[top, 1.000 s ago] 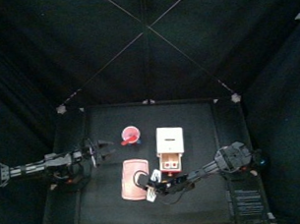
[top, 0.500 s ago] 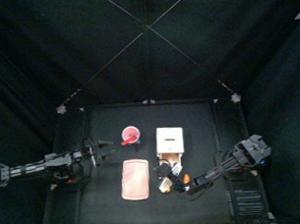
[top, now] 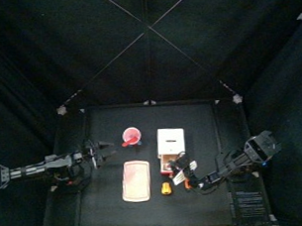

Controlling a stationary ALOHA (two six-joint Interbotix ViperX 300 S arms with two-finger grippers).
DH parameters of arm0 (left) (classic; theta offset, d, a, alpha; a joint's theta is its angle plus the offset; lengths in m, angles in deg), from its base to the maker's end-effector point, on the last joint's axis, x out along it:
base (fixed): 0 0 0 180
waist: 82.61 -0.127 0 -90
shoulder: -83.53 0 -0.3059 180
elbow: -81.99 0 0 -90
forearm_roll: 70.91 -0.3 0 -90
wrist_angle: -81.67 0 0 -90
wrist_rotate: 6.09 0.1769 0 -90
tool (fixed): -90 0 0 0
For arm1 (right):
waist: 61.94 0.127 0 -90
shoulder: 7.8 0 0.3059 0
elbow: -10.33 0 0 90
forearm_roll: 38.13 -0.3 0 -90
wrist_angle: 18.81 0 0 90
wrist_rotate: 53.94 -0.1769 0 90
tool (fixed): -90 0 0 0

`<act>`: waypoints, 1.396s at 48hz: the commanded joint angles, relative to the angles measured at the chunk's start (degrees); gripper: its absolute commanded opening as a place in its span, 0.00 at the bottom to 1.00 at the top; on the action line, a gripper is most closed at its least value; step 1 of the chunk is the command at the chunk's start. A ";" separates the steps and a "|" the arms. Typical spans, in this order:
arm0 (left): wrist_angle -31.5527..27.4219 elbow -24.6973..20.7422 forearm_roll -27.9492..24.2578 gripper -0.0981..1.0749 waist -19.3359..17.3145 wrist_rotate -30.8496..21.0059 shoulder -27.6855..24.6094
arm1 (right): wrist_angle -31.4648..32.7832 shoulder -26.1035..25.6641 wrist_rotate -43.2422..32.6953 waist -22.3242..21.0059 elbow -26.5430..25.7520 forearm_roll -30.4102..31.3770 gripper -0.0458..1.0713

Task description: Place sushi piece in drawer

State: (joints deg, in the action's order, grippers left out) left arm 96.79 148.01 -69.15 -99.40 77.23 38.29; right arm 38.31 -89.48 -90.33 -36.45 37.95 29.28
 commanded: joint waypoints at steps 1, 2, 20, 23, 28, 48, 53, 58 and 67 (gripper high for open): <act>0.26 -0.70 0.09 0.81 -0.18 0.00 -0.18 | 0.18 -1.85 -0.44 -0.09 -0.35 0.70 0.53; 0.26 -0.70 0.09 0.81 -0.18 0.00 -0.18 | 0.18 -1.93 -0.44 -0.09 -0.44 0.62 0.54; 0.26 -0.70 0.09 0.81 -0.26 0.00 -0.18 | -0.26 -1.85 -0.53 -0.09 -0.70 0.35 0.74; 0.26 -0.70 0.09 0.81 -0.26 0.00 -0.18 | -0.35 -1.85 -0.53 -0.09 -0.70 0.09 0.75; 0.26 -0.70 0.09 0.81 -0.26 0.00 -0.18 | -0.35 -1.85 -0.44 -0.09 -0.70 -0.62 0.75; 0.26 -0.70 0.09 0.81 -0.26 0.00 -0.18 | -0.35 -2.37 -0.26 -0.09 -0.97 -1.05 0.75; 0.26 -0.70 0.09 0.81 -0.26 0.00 -0.18 | -0.35 -2.37 -0.35 -0.09 -0.97 -1.32 0.75; 0.26 -0.70 0.09 0.81 -0.26 0.00 -0.18 | -0.35 -2.46 -0.35 -0.09 -0.97 -1.41 0.75; 0.26 -0.70 0.00 0.81 -0.26 0.00 -0.18 | -0.35 -3.34 -0.18 -0.18 -1.23 -3.16 0.74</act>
State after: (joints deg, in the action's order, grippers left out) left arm 96.79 148.10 -69.15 -99.49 77.23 38.38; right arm 37.88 -90.27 -90.59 -36.45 38.04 26.73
